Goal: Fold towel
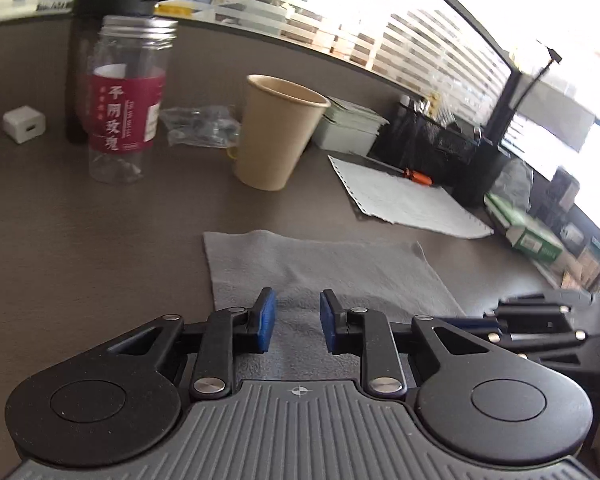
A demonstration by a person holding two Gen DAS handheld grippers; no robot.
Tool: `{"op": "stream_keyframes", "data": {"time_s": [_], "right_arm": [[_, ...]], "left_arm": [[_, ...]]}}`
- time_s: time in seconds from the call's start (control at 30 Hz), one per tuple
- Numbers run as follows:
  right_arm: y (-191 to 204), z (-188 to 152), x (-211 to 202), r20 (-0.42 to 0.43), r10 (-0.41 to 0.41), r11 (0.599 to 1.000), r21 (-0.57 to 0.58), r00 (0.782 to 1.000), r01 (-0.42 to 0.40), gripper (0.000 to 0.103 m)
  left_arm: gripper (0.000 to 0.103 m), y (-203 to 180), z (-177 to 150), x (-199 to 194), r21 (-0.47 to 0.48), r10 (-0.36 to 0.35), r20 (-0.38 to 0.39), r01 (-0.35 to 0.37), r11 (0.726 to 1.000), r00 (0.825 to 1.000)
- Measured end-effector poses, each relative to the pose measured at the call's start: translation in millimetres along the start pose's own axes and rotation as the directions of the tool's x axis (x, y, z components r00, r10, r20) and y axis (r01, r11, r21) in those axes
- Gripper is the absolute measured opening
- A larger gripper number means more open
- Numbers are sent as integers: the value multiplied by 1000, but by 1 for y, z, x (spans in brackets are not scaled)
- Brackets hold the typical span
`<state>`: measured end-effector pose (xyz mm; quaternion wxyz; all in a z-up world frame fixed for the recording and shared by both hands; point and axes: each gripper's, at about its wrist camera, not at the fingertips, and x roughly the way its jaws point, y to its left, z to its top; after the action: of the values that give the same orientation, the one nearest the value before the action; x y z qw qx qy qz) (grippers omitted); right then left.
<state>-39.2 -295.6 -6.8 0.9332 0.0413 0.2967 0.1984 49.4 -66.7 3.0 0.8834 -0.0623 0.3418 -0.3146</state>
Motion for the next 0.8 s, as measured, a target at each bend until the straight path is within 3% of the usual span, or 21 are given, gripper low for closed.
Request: {"op": "stream_keyframes", "data": {"time_s": [0.07,0.27,0.4,0.53,0.8], "right_arm": [[0,0,0,2,2,1000,2,1000,-2,13],[-6,4,5,13,-16,1000,26,1000,15,13],[-13,9,10,23,-44,998,54,999,43,13],[-20,14,15,33,-73,994,82,997,70,13],[-34,24,24,49,-130,983,139,990,122,13]], "left_arm": [[34,2,5,0,5,42,13,-42,999,999],[35,-8,14,0,-3,-39,45,39,999,998],[35,-23,16,23,19,-64,28,64,998,998],[36,-25,13,37,25,-31,4,30,999,1000],[36,-3,14,31,-19,18,39,-17,1000,999]]}}
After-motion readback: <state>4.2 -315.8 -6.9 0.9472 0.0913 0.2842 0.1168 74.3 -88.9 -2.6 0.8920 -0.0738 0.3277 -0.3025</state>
